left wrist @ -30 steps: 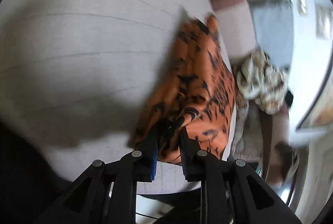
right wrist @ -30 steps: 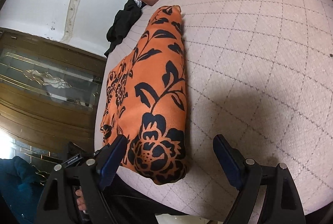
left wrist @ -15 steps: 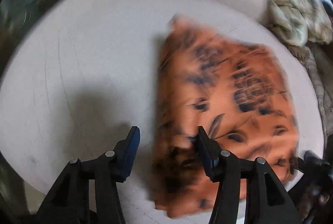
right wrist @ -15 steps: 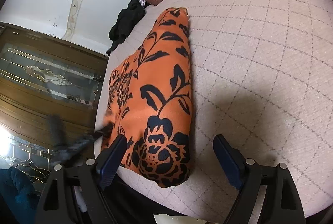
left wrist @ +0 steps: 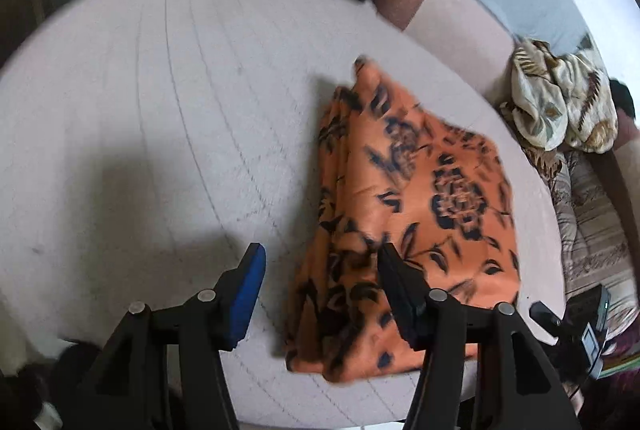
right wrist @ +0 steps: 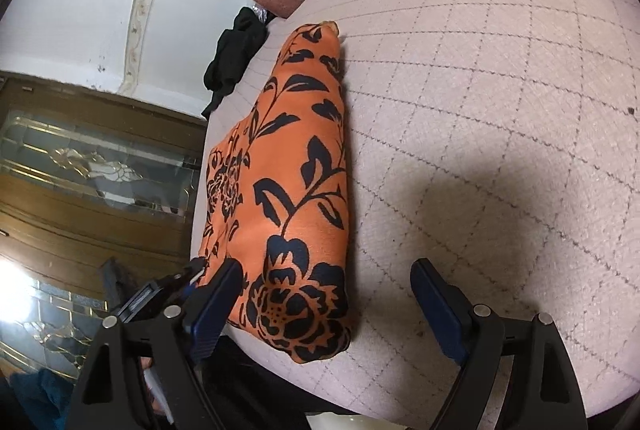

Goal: Fold small clothes

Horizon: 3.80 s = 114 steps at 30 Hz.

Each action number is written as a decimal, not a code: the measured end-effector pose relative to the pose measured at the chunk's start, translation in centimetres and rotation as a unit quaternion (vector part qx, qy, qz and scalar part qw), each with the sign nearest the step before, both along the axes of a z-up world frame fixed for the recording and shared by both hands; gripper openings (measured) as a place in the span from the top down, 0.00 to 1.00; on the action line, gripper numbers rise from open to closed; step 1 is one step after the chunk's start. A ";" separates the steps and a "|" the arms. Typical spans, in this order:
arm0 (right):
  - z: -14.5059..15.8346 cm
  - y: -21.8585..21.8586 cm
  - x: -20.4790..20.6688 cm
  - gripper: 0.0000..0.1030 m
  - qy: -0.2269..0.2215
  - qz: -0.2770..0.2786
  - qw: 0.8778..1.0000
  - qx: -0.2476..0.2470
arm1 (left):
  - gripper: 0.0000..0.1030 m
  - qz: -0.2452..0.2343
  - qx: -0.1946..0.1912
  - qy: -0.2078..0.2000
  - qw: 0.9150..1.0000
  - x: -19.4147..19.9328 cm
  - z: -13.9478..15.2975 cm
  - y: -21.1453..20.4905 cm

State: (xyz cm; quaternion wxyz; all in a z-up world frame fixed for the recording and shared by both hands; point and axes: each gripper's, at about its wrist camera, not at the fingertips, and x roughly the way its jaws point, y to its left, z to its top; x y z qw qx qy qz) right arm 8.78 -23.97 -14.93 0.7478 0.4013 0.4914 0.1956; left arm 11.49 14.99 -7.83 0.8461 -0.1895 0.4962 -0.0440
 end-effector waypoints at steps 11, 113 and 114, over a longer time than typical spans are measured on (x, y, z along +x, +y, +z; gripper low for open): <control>0.1 1.8 1.0 0.15 0.012 0.017 0.999 0.031 | 0.41 -0.022 0.139 0.011 0.990 2.1 -2.2 -3.5; 3.4 8.7 5.9 0.32 -0.114 0.134 0.975 -0.134 | 0.74 -0.059 -0.175 0.059 0.981 13.2 -7.0 2.9; 3.3 8.7 5.9 0.32 -0.115 0.134 0.975 -0.134 | 0.73 -0.061 -0.169 0.054 0.982 13.0 -7.1 2.8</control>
